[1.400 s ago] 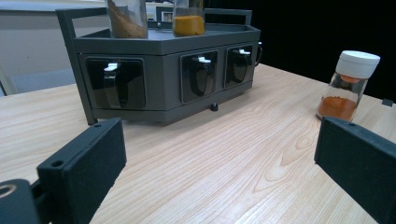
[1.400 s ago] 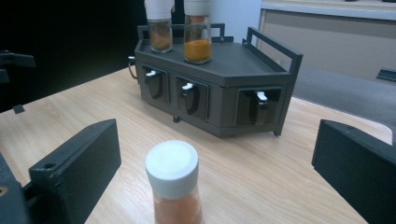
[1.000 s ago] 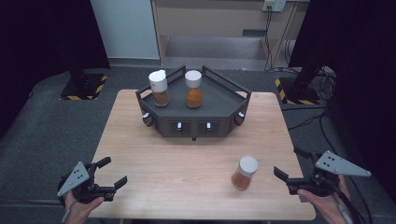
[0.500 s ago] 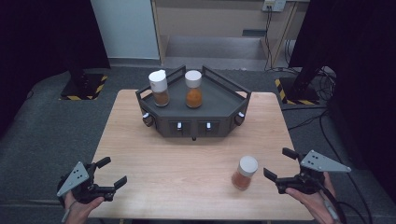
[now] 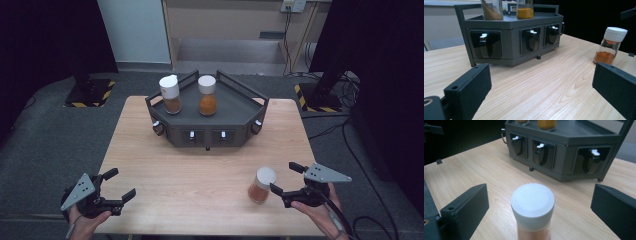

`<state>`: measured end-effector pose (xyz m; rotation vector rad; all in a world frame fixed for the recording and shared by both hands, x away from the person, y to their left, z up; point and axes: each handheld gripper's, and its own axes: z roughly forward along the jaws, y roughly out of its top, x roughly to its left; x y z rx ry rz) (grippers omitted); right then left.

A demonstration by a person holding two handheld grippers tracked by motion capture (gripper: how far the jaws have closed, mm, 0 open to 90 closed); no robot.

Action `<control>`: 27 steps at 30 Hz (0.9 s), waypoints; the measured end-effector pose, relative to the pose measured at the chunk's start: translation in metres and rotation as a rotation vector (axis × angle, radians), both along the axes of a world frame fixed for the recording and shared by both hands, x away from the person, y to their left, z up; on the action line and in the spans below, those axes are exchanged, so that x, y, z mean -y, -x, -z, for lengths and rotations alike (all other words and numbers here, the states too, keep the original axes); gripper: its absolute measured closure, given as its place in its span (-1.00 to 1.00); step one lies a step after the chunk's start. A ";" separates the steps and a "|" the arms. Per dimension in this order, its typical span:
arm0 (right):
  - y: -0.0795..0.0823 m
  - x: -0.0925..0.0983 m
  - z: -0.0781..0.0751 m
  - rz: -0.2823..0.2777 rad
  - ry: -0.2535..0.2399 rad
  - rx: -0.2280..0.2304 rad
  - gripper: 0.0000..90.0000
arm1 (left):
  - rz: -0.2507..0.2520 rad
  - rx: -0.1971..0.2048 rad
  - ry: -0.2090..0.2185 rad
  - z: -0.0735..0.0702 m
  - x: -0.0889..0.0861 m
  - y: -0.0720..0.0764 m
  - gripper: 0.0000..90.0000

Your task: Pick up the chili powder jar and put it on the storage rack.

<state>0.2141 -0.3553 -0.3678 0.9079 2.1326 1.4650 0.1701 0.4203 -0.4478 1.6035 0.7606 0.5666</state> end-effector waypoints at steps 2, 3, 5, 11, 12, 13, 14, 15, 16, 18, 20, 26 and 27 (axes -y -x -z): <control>-0.003 -0.002 0.003 -0.002 -0.001 -0.007 -0.95 | 0.000 0.000 0.000 0.000 0.000 0.000 -0.97; -0.004 -0.003 0.005 -0.003 -0.001 -0.011 -0.95 | 0.000 0.000 0.000 0.000 0.000 0.000 -0.97; -0.006 -0.006 0.009 -0.007 0.001 -0.019 -0.94 | 0.001 -0.001 0.000 0.000 0.000 0.000 -0.97; -0.013 -0.016 0.018 -0.018 0.023 -0.033 -0.88 | 0.002 -0.002 0.001 0.000 0.000 0.000 -0.97; -0.014 -0.017 0.020 -0.018 0.022 -0.037 -0.87 | 0.001 -0.002 0.002 0.000 0.000 0.000 -0.97; -0.015 -0.018 0.022 -0.020 0.021 -0.041 -0.86 | 0.001 -0.002 0.003 0.000 0.000 0.000 -0.97; -0.017 -0.019 0.023 -0.023 0.023 -0.046 -0.84 | 0.001 -0.002 0.002 0.000 -0.001 0.000 -0.97; -0.018 -0.020 0.024 -0.025 0.026 -0.047 -0.82 | 0.001 -0.003 0.000 0.000 0.000 0.000 -0.97; -0.019 -0.021 0.025 -0.028 0.030 -0.052 -0.80 | 0.001 -0.003 0.000 0.000 0.000 0.000 -0.97; -0.021 -0.023 0.028 -0.028 0.034 -0.055 -0.78 | 0.002 -0.003 -0.001 0.000 0.000 0.000 -0.97; -0.022 -0.024 0.030 -0.029 0.034 -0.057 -0.74 | 0.000 -0.003 0.000 0.000 0.000 0.000 -0.97; -0.025 -0.027 0.036 -0.022 0.041 -0.059 -0.66 | 0.000 -0.004 -0.001 0.000 0.000 0.000 -0.97; -0.026 -0.028 0.037 -0.021 0.040 -0.062 -0.63 | 0.000 -0.004 -0.002 0.000 0.000 0.000 -0.97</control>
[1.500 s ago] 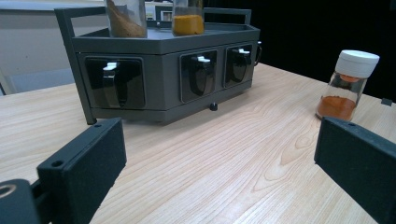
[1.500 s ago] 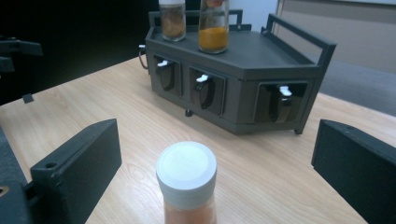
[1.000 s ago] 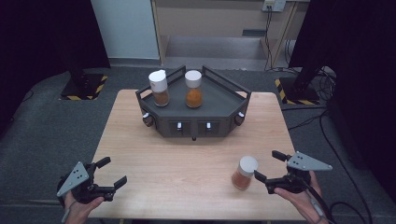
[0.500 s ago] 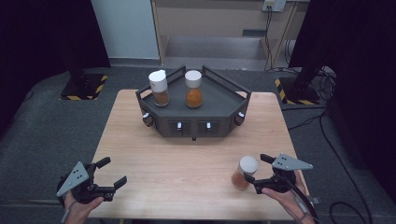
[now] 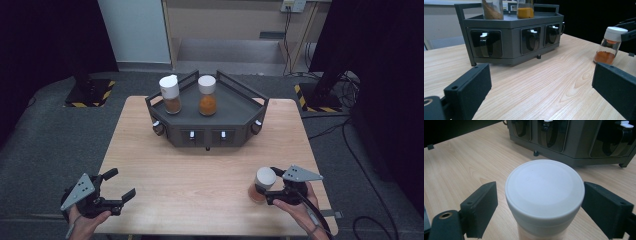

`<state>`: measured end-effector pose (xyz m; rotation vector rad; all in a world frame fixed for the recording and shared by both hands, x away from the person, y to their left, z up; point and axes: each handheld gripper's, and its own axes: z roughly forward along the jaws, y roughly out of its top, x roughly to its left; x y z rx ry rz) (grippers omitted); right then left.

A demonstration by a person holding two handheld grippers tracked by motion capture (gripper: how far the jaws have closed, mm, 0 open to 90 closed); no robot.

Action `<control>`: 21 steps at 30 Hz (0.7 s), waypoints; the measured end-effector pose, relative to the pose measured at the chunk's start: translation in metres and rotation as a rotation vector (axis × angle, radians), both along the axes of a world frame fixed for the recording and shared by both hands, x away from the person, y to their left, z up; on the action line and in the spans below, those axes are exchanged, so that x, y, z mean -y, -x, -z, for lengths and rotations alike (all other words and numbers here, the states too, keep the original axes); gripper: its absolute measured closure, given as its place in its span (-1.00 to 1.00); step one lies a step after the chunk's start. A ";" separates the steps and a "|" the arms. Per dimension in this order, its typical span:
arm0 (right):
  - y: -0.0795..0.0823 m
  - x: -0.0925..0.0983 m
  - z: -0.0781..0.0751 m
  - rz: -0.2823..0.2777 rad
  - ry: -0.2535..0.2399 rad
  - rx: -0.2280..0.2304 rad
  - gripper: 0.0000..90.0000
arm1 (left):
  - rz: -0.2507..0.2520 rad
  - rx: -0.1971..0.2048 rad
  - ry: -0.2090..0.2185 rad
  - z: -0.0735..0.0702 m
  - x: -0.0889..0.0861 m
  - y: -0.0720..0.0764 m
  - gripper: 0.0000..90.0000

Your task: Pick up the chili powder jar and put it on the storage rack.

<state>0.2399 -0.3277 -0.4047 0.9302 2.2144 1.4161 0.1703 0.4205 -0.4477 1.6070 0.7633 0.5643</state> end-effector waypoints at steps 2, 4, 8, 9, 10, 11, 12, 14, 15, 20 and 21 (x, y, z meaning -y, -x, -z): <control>0.000 -0.001 0.001 0.001 0.005 0.008 -0.57 | 0.000 -0.001 -0.001 0.000 0.000 0.000 -0.97; 0.000 -0.001 0.002 -0.007 0.008 0.017 -0.49 | -0.001 -0.001 0.001 0.000 0.000 0.000 -0.97; 0.003 -0.003 0.004 -0.001 0.016 0.038 -0.36 | 0.000 -0.002 -0.003 0.000 0.001 -0.001 -0.97; 0.004 -0.003 0.004 0.004 0.013 0.042 -0.32 | 0.000 -0.002 -0.004 0.000 0.001 0.000 -0.97; 0.005 -0.003 0.005 0.006 0.013 0.046 -0.28 | 0.000 -0.002 -0.006 0.000 0.001 -0.001 -0.97; 0.006 -0.003 0.006 0.010 0.016 0.053 -0.26 | 0.000 -0.003 -0.006 0.000 0.001 -0.001 -0.97; 0.006 -0.002 0.007 0.012 0.010 0.051 -0.26 | 0.001 -0.004 -0.006 0.000 0.001 -0.001 -0.97; 0.008 -0.002 0.008 0.013 0.011 0.059 -0.25 | 0.000 -0.004 -0.007 -0.001 0.001 -0.001 -0.97; 0.009 -0.003 0.008 0.016 0.013 0.061 -0.25 | 0.000 -0.004 -0.007 -0.001 0.001 -0.001 -0.97; 0.011 -0.004 0.010 0.027 0.007 0.066 -0.25 | 0.000 -0.005 -0.008 0.000 0.001 -0.001 -0.97; 0.012 -0.005 0.010 0.031 0.007 0.068 -0.25 | 0.000 -0.005 -0.008 -0.001 0.001 -0.001 -0.97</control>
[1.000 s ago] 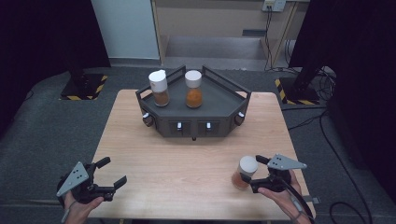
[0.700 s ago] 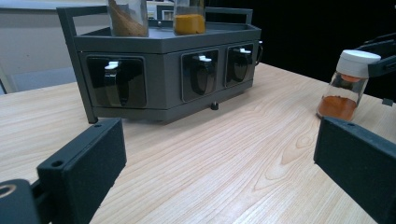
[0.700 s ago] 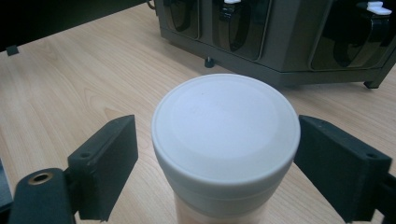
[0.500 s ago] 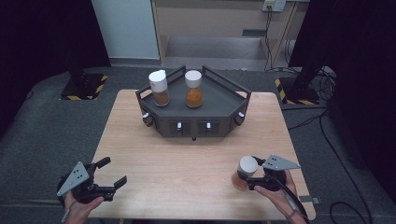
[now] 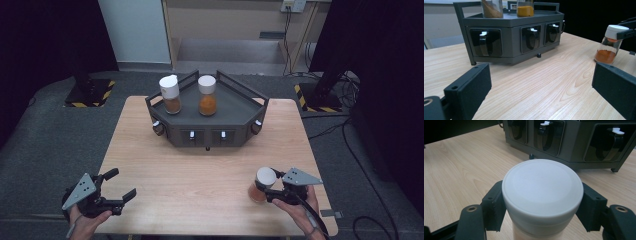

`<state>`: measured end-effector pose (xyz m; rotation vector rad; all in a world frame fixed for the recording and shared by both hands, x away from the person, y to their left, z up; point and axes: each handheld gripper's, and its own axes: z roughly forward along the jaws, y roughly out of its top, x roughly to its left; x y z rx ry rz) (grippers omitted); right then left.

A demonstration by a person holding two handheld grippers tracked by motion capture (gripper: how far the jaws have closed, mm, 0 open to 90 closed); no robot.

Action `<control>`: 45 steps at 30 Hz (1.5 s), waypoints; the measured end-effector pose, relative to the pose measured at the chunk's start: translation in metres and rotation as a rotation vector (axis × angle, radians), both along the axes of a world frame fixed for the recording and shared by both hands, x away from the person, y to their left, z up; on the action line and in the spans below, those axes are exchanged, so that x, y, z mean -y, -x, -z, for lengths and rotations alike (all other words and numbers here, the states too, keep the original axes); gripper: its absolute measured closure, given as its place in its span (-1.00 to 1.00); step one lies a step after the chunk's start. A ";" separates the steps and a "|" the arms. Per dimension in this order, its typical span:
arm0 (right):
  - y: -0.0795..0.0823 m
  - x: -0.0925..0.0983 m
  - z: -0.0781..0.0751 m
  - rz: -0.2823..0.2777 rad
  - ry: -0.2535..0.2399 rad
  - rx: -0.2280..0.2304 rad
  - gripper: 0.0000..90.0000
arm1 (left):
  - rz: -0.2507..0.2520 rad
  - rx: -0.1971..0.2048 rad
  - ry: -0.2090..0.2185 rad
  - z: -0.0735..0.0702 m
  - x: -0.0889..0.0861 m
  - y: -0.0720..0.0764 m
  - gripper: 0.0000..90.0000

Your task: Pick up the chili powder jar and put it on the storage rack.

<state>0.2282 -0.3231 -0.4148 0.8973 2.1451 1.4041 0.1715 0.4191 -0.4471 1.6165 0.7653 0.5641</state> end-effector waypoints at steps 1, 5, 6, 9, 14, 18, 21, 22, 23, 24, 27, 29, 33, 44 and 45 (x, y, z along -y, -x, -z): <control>0.001 -0.001 0.000 0.005 -0.002 0.001 -0.25 | 0.000 0.000 0.000 0.000 0.000 0.000 -0.97; 0.000 -0.001 -0.001 0.005 -0.004 -0.005 -0.25 | 0.001 -0.001 -0.001 0.000 0.000 0.000 -0.97; -0.001 -0.001 -0.002 0.004 -0.001 -0.008 -0.25 | 0.001 -0.001 -0.001 0.000 0.000 0.000 -0.97; -0.003 -0.001 -0.005 0.001 0.004 -0.021 -0.25 | 0.000 0.000 -0.001 0.000 0.000 0.000 -0.97; -0.009 -0.002 -0.011 -0.013 0.019 -0.018 -0.25 | 0.000 -0.001 -0.001 0.000 0.000 0.000 -0.97; -0.013 -0.003 -0.020 -0.023 0.017 -0.004 -0.25 | 0.000 -0.002 -0.003 0.000 0.000 0.000 -0.97; -0.018 -0.004 -0.029 -0.033 0.020 0.008 -0.25 | 0.000 -0.002 -0.003 0.000 0.000 0.000 -0.97; -0.019 -0.004 -0.032 -0.038 0.020 0.010 -0.25 | 0.000 -0.001 -0.003 0.000 0.000 0.000 -0.97; -0.021 -0.005 -0.035 -0.045 0.019 0.014 -0.25 | 0.000 -0.001 -0.003 0.000 0.000 0.000 -0.97; -0.023 -0.005 -0.038 -0.051 0.019 0.017 -0.25 | 0.000 -0.001 -0.003 0.000 0.000 0.000 -0.97; -0.031 -0.006 -0.048 -0.076 0.020 0.021 -0.25 | 0.001 -0.002 -0.003 0.000 0.000 0.000 -0.97; -0.036 -0.008 -0.054 -0.093 0.019 0.022 -0.25 | 0.001 -0.003 -0.004 0.000 0.000 -0.001 -0.97; -0.048 -0.012 -0.067 -0.132 0.017 0.027 -0.25 | 0.001 -0.004 -0.003 0.000 -0.001 -0.001 -0.97; -0.079 -0.024 -0.098 -0.224 0.013 0.023 -0.25 | -0.004 -0.008 -0.006 0.000 -0.001 0.000 -0.97; -0.082 -0.025 -0.101 -0.229 0.014 0.023 -0.25 | -0.005 -0.009 -0.006 0.000 -0.001 0.000 -0.97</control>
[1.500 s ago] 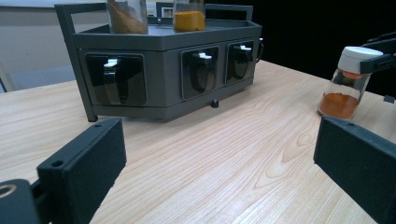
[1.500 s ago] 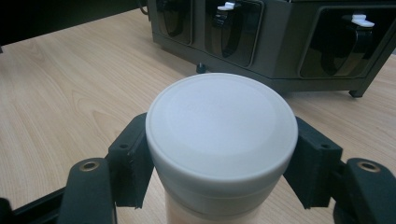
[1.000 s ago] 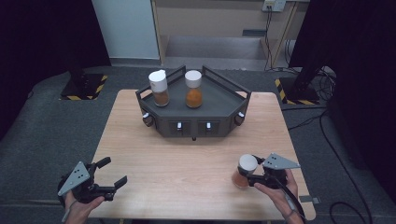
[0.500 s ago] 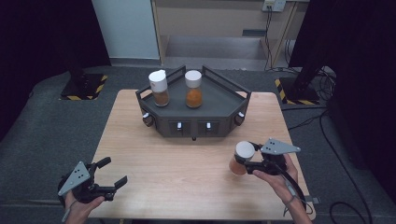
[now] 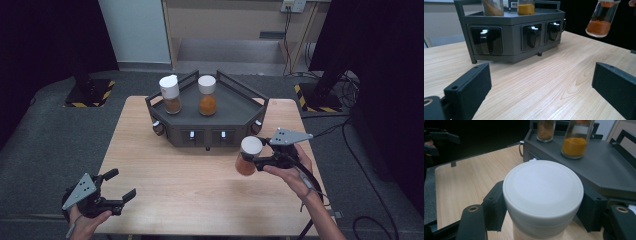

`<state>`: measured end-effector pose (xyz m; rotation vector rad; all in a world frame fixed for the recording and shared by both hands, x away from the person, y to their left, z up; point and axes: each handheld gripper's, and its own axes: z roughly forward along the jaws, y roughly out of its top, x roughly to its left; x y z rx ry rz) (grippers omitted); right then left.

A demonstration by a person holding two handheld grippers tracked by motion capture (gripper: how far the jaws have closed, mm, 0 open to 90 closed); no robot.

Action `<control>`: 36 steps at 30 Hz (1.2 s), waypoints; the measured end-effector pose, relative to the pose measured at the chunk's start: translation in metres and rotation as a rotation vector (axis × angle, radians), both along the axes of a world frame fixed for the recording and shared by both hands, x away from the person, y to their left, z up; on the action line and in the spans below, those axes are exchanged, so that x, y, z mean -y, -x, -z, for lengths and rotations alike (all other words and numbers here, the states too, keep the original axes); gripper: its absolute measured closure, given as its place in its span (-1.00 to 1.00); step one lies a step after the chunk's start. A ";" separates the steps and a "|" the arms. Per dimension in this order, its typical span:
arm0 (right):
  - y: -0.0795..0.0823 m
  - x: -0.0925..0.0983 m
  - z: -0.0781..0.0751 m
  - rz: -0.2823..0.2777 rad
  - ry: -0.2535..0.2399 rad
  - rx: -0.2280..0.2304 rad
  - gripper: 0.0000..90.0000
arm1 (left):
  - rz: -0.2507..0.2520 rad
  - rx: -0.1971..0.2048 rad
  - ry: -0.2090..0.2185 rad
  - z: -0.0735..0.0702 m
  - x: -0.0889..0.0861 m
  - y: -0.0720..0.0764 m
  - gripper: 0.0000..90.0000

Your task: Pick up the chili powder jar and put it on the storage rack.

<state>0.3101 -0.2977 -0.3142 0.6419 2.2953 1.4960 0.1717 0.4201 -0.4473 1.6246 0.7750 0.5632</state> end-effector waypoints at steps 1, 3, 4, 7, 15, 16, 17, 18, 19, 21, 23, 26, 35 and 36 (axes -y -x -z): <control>-0.003 -0.001 -0.002 -0.004 0.000 -0.001 -0.25 | 0.000 -0.001 -0.001 0.000 0.000 0.000 -0.97; -0.008 -0.002 -0.006 -0.010 -0.006 -0.007 -0.25 | -0.002 -0.004 -0.001 0.000 0.000 0.000 -0.97; -0.011 -0.003 -0.008 -0.013 -0.006 -0.011 -0.25 | -0.002 -0.004 -0.001 0.001 0.000 -0.001 -0.97; -0.018 -0.006 -0.016 -0.017 -0.003 -0.011 -0.25 | -0.001 -0.007 -0.005 0.001 0.000 -0.002 -0.97; -0.038 -0.016 -0.040 -0.023 0.004 -0.007 -0.25 | 0.002 -0.016 -0.002 0.002 -0.001 -0.004 -0.97; -0.041 -0.017 -0.043 -0.022 0.004 -0.007 -0.25 | 0.002 -0.017 -0.003 0.002 0.000 -0.004 -0.97; -0.044 -0.019 -0.046 -0.020 0.002 -0.007 -0.25 | 0.003 -0.018 -0.004 0.002 0.000 -0.004 -0.97; -0.046 -0.020 -0.048 -0.015 -0.001 -0.008 -0.25 | 0.002 -0.018 -0.006 0.002 0.000 -0.004 -0.97; -0.048 -0.022 -0.050 -0.008 -0.005 -0.010 -0.25 | 0.002 -0.019 -0.006 0.002 0.000 -0.005 -0.97; -0.053 -0.025 -0.055 0.002 -0.005 -0.009 -0.25 | 0.003 -0.022 -0.002 0.002 0.000 -0.005 -0.97; -0.057 -0.028 -0.060 0.010 -0.002 -0.007 -0.25 | 0.004 -0.023 -0.005 0.002 0.000 -0.006 -0.97; -0.064 -0.032 -0.069 0.020 0.003 -0.004 -0.25 | 0.003 -0.025 -0.003 0.002 0.000 -0.006 -0.97; -0.087 -0.039 -0.089 0.065 0.014 -0.009 -0.25 | 0.001 -0.029 0.009 0.004 -0.001 -0.006 -0.97; -0.089 -0.040 -0.091 0.077 0.012 -0.012 -0.25 | 0.002 -0.029 0.011 0.004 -0.001 -0.006 -0.97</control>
